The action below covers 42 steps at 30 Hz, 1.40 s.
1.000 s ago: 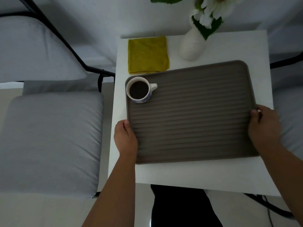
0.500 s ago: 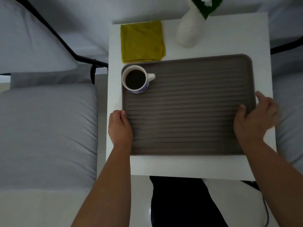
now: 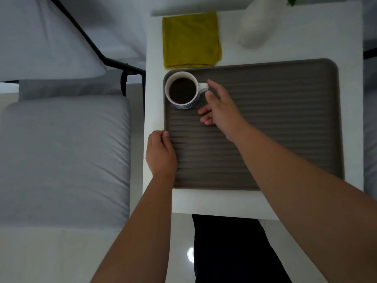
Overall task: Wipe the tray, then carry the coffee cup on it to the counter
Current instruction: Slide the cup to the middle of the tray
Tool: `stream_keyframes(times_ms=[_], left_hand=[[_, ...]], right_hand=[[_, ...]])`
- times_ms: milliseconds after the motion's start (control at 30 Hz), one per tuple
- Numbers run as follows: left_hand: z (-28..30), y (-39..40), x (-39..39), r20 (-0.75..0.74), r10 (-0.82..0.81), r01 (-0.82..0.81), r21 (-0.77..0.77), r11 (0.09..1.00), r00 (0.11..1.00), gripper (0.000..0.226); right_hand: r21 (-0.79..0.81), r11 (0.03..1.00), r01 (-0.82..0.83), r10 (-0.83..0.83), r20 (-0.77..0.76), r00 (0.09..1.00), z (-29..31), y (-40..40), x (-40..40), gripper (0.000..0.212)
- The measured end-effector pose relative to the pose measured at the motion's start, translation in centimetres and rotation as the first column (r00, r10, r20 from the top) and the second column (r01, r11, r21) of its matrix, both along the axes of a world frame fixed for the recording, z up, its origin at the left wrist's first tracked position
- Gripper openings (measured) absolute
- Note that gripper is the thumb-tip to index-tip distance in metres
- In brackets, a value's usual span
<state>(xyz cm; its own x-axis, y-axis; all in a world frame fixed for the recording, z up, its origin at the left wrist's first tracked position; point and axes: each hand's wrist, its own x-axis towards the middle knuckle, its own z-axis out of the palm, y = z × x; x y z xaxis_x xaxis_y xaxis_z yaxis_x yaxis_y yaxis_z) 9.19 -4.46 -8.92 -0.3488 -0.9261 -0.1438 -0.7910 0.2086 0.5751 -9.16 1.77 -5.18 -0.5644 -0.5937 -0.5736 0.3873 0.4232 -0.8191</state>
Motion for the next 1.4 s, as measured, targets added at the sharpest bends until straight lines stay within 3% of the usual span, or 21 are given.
stream_keyframes(times_ms=[200, 700, 1400], left_hand=[[-0.4, -0.2, 0.1, -0.006, -0.004, 0.004, 0.015, 1.0, 1.0, 0.028], [0.0, 0.1, 0.0, 0.002, -0.005, 0.005, 0.001, 1.0, 1.0, 0.026], [-0.2, 0.2, 0.0, 0.022, -0.031, 0.032, -0.055, 0.998, 0.999, 0.029]], right_hand=[[-0.014, 0.999, 0.05, -0.051, -0.063, 0.997, -0.6, -1.7, -0.5, 0.009], [0.087, 0.987, -0.134, 0.144, -0.127, 0.981, -1.3, -1.1, -0.6, 0.025], [0.156, 0.986, -0.063, 0.088, -0.16, 0.983, -0.2, 12.1, -2.5, 0.02]])
